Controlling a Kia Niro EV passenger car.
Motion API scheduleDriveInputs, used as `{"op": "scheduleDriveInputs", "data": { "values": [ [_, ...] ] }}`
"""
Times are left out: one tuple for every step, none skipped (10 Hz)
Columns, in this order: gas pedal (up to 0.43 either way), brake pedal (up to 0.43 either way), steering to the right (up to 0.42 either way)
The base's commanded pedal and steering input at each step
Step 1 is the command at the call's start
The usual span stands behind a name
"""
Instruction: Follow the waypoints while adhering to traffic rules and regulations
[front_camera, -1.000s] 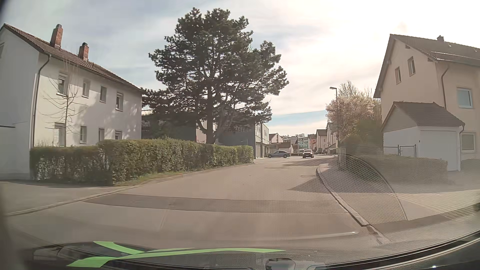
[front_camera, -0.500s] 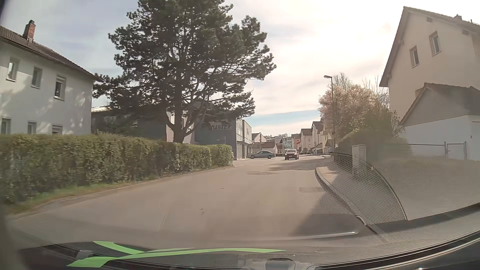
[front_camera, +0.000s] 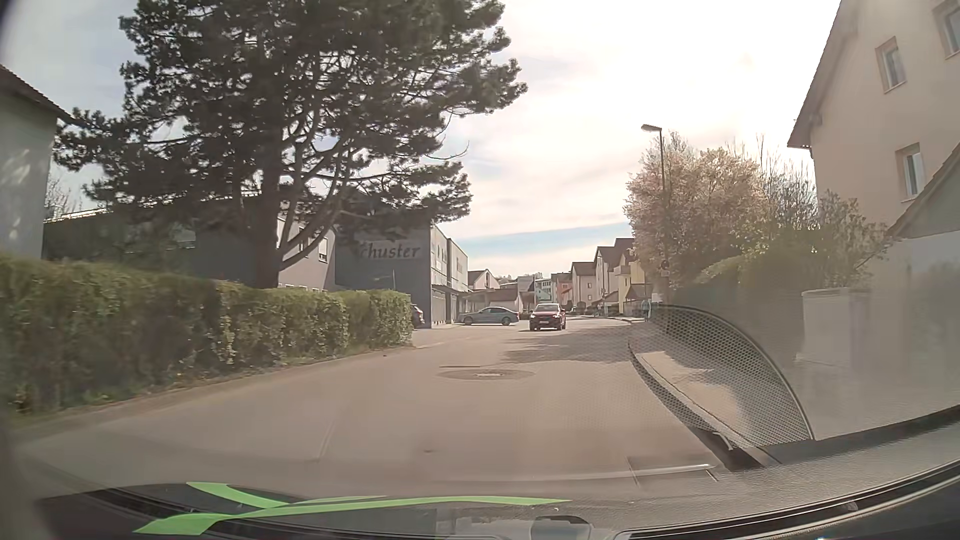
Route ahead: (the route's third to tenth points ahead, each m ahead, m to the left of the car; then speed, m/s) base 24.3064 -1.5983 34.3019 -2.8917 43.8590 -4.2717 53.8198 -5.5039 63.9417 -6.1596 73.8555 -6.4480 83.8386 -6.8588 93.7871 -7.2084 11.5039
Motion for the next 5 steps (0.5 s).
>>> {"op": "scheduleDriveInputs", "data": {
  "values": [
    [0.000,0.000,0.044],
    [0.000,0.000,0.043],
    [0.000,0.000,0.040],
    [0.000,0.000,0.038],
    [0.000,0.000,0.037]
  ]
}}
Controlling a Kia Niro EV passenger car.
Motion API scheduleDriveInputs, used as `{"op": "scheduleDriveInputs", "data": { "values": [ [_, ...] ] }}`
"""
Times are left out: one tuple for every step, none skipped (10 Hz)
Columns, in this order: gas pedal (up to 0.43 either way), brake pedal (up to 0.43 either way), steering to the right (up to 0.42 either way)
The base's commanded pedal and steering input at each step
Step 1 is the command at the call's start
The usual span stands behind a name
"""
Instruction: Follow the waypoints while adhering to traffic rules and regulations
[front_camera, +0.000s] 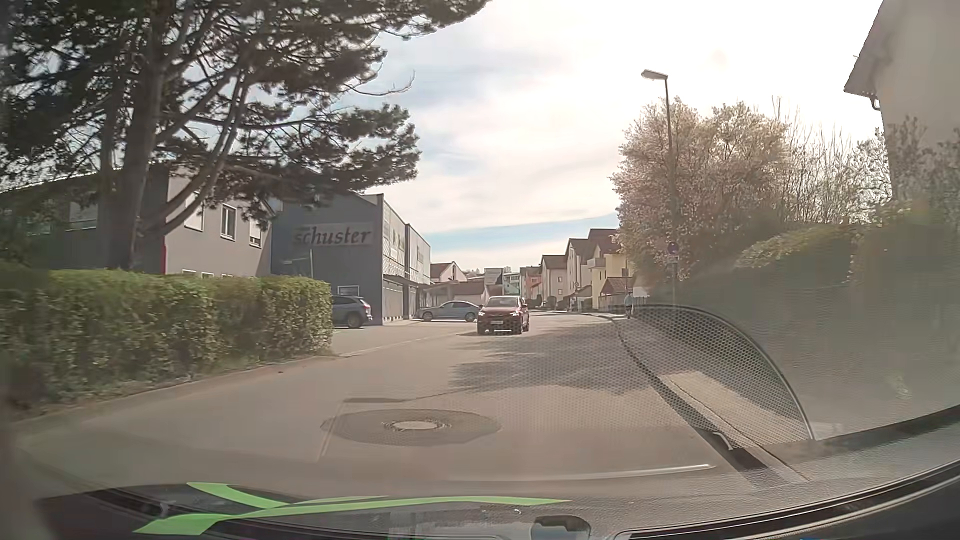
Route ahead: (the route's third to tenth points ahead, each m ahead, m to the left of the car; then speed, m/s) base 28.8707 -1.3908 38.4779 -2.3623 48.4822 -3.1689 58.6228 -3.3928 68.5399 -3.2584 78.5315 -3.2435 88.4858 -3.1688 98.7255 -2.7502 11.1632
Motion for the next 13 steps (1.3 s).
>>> {"op": "scheduleDriveInputs", "data": {
  "values": [
    [0.000,0.000,0.038],
    [0.000,0.000,0.038],
    [0.000,0.000,0.037],
    [0.000,0.000,0.037],
    [0.000,0.000,0.037],
    [0.000,0.000,0.037],
    [0.000,0.000,0.037],
    [0.020,0.000,0.037],
    [0.020,0.000,0.035],
    [0.028,0.000,0.034],
    [0.039,0.000,0.033],
    [0.047,0.000,0.029],
    [0.047,0.000,0.024]
  ]
}}
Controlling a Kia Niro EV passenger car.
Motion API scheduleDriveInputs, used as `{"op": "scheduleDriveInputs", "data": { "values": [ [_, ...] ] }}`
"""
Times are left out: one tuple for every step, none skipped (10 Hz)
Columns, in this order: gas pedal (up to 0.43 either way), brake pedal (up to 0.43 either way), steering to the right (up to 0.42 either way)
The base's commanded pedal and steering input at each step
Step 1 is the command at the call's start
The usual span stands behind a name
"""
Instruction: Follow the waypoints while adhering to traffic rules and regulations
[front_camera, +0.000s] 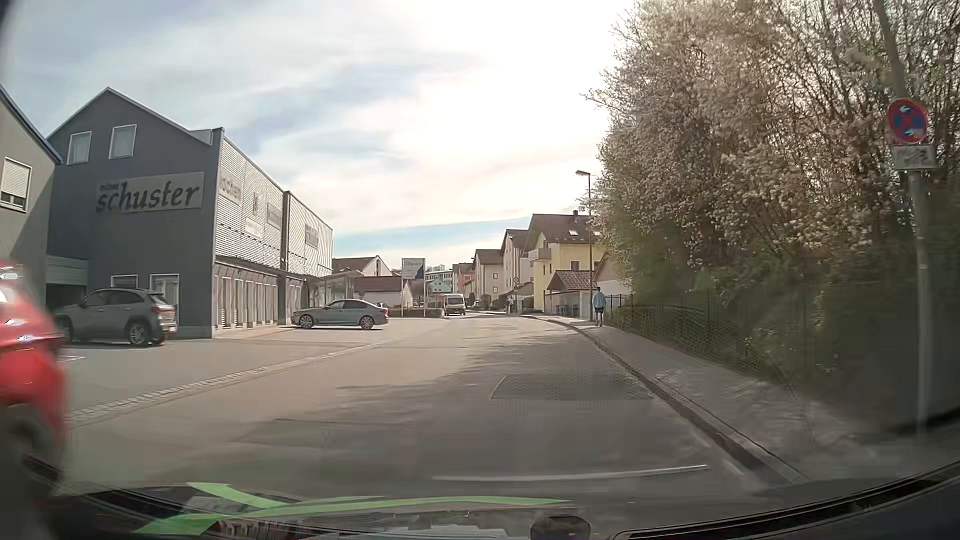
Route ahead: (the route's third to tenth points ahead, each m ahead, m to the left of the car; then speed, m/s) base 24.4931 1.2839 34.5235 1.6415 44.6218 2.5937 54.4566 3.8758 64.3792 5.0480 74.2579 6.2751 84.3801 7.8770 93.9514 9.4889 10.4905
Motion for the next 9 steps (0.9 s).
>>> {"op": "scheduleDriveInputs", "data": {
  "values": [
    [0.059,0.000,0.021],
    [0.059,0.000,0.020],
    [0.059,0.000,0.020],
    [0.059,0.000,0.019],
    [0.059,0.000,0.014],
    [0.059,0.000,0.008],
    [0.059,0.000,0.004],
    [0.059,0.000,0.001],
    [0.059,0.000,0.000]
  ]
}}
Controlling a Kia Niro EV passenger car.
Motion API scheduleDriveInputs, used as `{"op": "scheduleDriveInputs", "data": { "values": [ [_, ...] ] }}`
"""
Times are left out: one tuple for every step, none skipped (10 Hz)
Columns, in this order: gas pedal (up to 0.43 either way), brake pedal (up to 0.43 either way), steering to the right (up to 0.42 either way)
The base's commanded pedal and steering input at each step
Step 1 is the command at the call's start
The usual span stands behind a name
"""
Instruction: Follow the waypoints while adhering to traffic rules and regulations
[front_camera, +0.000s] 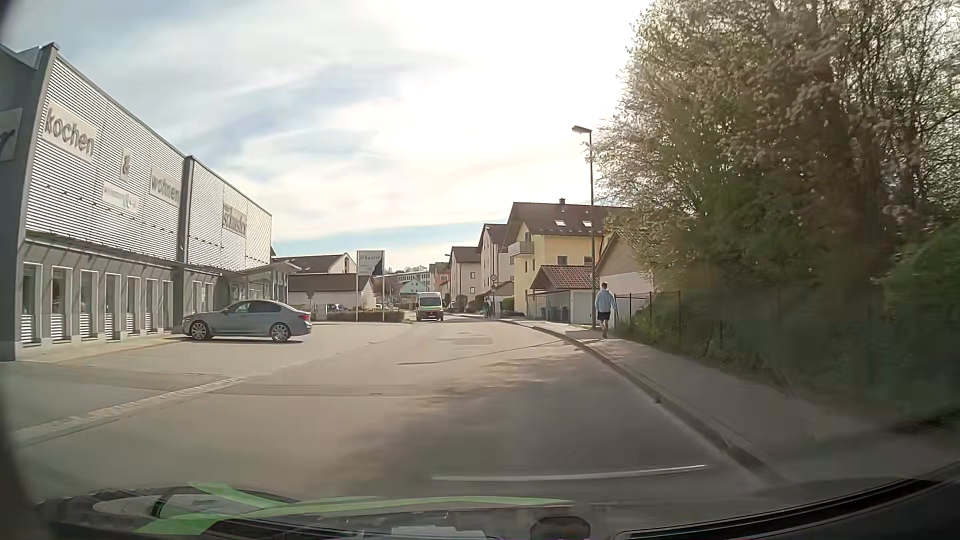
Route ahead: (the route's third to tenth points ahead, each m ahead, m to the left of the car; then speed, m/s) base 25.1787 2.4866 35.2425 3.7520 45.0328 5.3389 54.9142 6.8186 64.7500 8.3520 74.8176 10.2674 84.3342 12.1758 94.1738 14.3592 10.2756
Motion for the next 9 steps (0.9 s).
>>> {"op": "scheduleDriveInputs", "data": {
  "values": [
    [0.059,0.000,-0.001],
    [0.059,0.000,-0.004],
    [0.059,0.000,-0.008],
    [0.067,0.000,-0.008],
    [0.067,0.000,-0.008],
    [0.067,0.000,-0.008],
    [0.067,0.000,-0.009],
    [0.067,0.000,-0.009],
    [0.067,0.000,-0.009]
  ]
}}
